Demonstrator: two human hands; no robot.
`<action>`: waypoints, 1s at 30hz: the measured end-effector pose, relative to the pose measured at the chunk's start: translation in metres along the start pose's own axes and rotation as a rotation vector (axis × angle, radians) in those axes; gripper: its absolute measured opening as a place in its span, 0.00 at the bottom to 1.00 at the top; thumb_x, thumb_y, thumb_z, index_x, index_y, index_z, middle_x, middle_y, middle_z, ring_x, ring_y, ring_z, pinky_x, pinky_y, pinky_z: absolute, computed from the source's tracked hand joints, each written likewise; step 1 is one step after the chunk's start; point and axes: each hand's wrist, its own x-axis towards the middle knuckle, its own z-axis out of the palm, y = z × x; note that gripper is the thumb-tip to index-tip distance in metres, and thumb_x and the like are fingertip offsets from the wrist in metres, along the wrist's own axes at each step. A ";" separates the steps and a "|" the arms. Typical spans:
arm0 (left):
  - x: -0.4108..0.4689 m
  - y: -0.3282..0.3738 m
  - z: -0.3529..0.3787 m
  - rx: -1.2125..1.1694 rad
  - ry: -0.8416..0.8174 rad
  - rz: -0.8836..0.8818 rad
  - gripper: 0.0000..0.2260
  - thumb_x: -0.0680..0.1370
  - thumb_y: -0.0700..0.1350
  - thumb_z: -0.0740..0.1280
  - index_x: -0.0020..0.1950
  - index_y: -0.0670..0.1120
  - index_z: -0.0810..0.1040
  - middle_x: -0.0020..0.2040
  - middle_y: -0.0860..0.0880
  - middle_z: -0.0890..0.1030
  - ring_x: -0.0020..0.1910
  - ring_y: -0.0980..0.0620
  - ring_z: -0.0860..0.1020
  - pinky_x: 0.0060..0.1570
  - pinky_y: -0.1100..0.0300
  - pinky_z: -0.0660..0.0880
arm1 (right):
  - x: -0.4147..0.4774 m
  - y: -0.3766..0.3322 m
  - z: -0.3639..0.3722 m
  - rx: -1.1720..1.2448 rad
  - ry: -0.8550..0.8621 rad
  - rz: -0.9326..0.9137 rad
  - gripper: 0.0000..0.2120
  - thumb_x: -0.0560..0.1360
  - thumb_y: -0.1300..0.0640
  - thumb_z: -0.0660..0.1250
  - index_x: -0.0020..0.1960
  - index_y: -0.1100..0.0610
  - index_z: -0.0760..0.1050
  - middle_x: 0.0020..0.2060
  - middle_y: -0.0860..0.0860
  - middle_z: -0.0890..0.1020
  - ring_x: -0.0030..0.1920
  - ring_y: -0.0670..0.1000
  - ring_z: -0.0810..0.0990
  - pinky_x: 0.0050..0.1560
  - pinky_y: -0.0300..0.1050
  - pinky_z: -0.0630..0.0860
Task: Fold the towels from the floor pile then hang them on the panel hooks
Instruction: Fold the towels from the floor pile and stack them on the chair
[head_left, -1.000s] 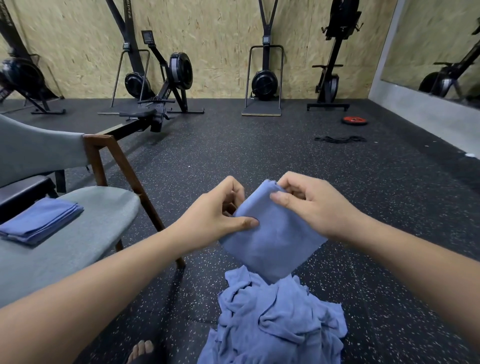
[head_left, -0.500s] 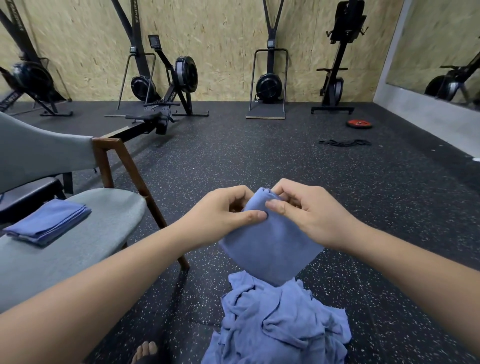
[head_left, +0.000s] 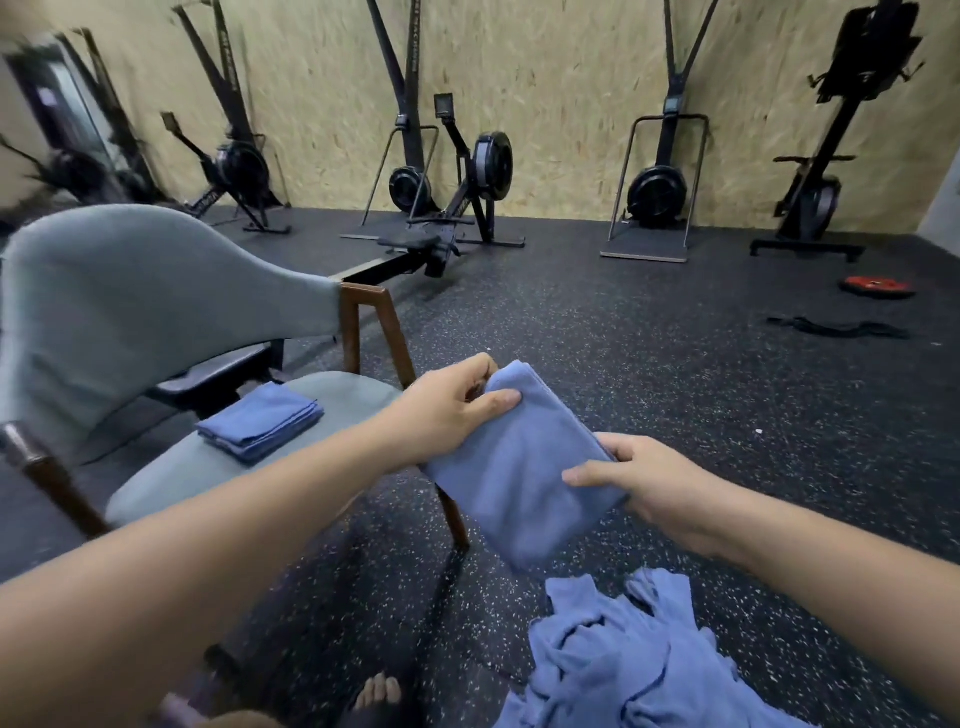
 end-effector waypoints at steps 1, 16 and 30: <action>0.001 -0.012 -0.009 0.022 0.000 -0.041 0.17 0.84 0.57 0.69 0.43 0.50 0.67 0.37 0.54 0.72 0.37 0.54 0.69 0.40 0.53 0.66 | 0.018 0.001 0.008 0.036 -0.005 0.011 0.19 0.75 0.58 0.78 0.64 0.62 0.82 0.59 0.62 0.87 0.60 0.62 0.86 0.58 0.54 0.76; 0.084 -0.246 -0.076 0.234 0.067 -0.548 0.17 0.82 0.61 0.68 0.57 0.48 0.84 0.56 0.48 0.85 0.56 0.46 0.81 0.58 0.51 0.78 | 0.251 0.015 0.148 0.388 0.151 0.120 0.03 0.82 0.62 0.71 0.52 0.59 0.77 0.52 0.60 0.85 0.47 0.55 0.84 0.35 0.43 0.81; 0.098 -0.318 -0.034 0.693 0.177 -0.368 0.16 0.85 0.59 0.62 0.60 0.46 0.75 0.57 0.43 0.78 0.58 0.38 0.77 0.54 0.44 0.74 | 0.285 0.058 0.124 0.143 0.196 0.166 0.13 0.81 0.65 0.67 0.64 0.59 0.72 0.49 0.59 0.85 0.42 0.54 0.84 0.40 0.47 0.83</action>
